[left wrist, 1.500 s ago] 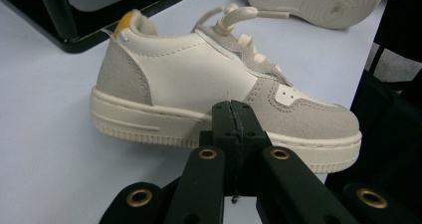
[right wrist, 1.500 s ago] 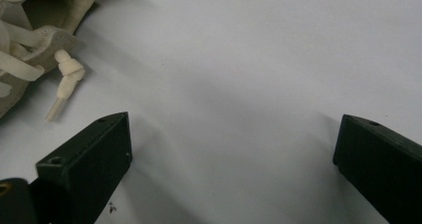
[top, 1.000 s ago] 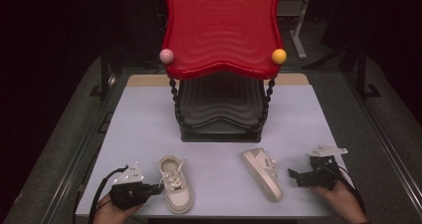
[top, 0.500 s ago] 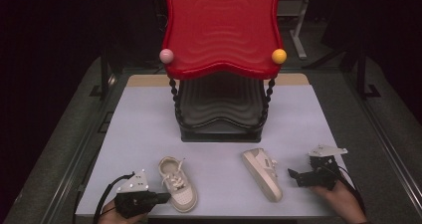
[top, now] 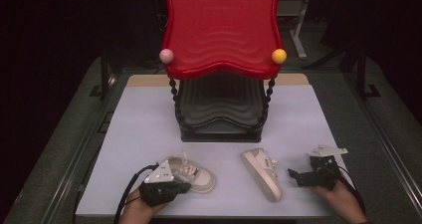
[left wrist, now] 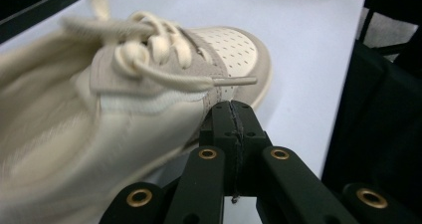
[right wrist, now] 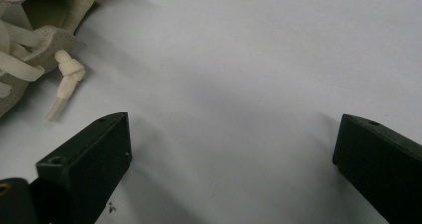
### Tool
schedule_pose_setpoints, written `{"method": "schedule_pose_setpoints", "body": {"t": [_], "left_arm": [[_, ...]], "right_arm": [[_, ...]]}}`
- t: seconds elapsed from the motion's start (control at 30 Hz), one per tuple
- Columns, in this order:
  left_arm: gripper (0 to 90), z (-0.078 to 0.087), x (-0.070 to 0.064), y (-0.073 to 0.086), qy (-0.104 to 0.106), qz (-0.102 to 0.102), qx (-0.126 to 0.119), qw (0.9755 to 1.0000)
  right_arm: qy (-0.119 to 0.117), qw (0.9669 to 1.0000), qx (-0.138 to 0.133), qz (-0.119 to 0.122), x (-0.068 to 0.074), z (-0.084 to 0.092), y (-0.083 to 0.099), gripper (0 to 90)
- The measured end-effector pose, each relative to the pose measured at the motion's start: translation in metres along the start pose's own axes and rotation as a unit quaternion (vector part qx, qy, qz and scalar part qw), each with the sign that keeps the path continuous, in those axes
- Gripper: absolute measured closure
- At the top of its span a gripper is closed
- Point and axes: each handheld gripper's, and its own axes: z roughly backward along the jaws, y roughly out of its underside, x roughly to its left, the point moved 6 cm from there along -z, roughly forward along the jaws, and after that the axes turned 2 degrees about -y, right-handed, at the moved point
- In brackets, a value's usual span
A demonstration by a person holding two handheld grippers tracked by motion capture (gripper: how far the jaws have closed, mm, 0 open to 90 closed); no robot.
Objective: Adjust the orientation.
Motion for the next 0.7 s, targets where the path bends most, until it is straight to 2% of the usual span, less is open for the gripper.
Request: {"method": "schedule_pose_setpoints", "body": {"t": [0.17, 0.3, 0.37, 0.5, 0.53, 0.63, 0.7], "left_arm": [[90.0, -0.013, 0.003, -0.011, -0.006, -0.004, 0.002, 1.0], [90.0, -0.013, 0.0, -0.014, -0.004, -0.004, 0.001, 1.0], [90.0, -0.001, -0.004, -0.017, 0.003, 0.002, -0.014, 0.9999], [90.0, 0.027, 0.0, -0.023, -0.007, 0.009, -0.044, 0.999], [90.0, 0.027, 0.0, -0.023, -0.007, 0.009, -0.044, 0.999], [90.0, 0.054, 0.013, -0.028, -0.029, 0.016, -0.065, 0.9973], [90.0, 0.068, 0.028, -0.028, -0.054, 0.021, -0.074, 0.9956]], "right_arm": [[0.0, 1.0, 0.0, 0.001, 0.0, 0.0, 0.0, 1.2], [0.0, 1.0, 0.0, 0.001, 0.0, 0.0, 0.0, 1.2], [0.0, 1.0, 0.0, 0.0, 0.0, 0.0, 0.0, 1.2], [0.0, 1.0, -0.001, 0.001, 0.0, 0.0, 0.0, 1.2], [0.0, 1.0, -0.001, 0.001, 0.0, 0.0, 0.0, 1.2], [0.0, 1.0, -0.001, 0.001, 0.0, 0.0, 0.0, 1.2], [0.0, 1.0, 0.0, 0.001, 0.0, 0.0, 0.0, 1.2]]}}
